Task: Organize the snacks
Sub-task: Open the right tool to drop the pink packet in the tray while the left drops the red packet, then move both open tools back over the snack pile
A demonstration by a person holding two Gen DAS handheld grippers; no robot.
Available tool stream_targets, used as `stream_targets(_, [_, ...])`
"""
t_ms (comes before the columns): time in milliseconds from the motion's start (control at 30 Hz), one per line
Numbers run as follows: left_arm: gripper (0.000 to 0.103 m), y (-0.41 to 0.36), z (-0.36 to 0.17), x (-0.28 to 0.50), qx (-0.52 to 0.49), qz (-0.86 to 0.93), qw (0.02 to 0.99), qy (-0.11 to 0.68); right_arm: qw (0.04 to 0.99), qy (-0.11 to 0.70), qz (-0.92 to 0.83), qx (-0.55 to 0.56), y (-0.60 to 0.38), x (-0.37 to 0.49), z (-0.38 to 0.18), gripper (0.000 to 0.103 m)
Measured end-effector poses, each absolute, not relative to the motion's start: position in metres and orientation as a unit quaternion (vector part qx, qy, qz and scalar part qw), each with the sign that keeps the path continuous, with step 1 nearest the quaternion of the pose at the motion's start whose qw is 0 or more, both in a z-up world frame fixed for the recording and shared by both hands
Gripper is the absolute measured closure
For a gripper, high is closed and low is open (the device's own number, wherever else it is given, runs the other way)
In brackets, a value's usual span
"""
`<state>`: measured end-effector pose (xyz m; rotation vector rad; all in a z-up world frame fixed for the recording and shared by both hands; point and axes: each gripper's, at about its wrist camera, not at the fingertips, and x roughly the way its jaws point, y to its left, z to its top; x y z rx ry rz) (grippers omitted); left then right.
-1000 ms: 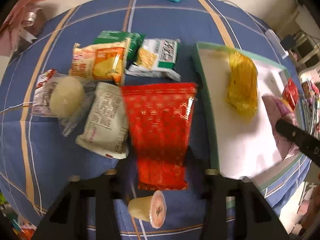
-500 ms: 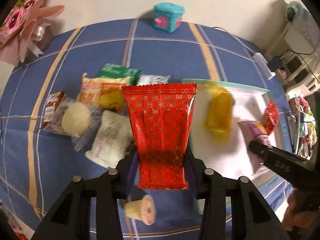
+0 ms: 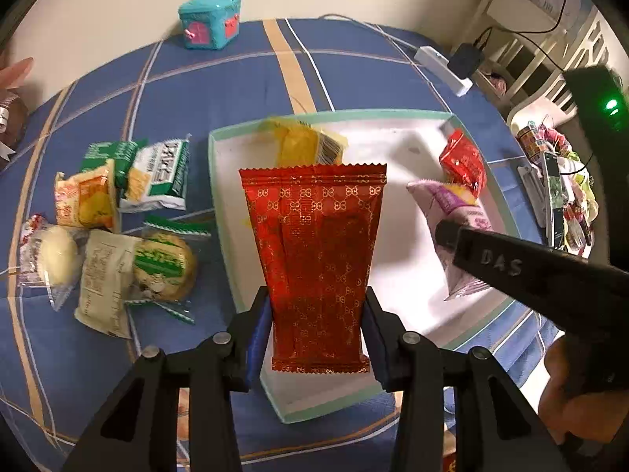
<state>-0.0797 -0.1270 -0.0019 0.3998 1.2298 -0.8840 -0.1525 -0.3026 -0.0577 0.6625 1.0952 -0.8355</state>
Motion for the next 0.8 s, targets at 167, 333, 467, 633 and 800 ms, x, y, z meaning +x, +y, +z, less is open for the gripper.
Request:
stream_targets(167, [0.049, -0.125, -0.012, -0.073, 0.156, -0.383, 0.706, 0.575, 0.723, 0.494, -0.373, 0.307, -0.305, -0.153, -0.055, 0.041])
stream_targets(333, [0.040, -0.115, -0.007, -0.062, 0.126, -0.367, 0.720, 0.575, 0.729, 0.490, -0.368, 0.304, -0.305, -0.151, -0.052, 0.034])
stream_targets(467, [0.026, -0.093, -0.001, -0.042, 0.110, -0.297, 0.761, 0.566, 0.734, 0.491, -0.363, 0.299, -0.302, -0.148, -0.052, 0.025])
stream_targets(633, [0.018, -0.043, -0.002, -0.008, 0.088, -0.178, 0.806, 0.557, 0.748, 0.499, -0.336, 0.281, -0.286, -0.132, -0.050, 0.013])
stream_targets(800, [0.009, -0.002, 0.000, 0.012, 0.092, -0.131, 0.820, 0.550, 0.768, 0.499, -0.307, 0.259, -0.263, -0.115, -0.044, 0.000])
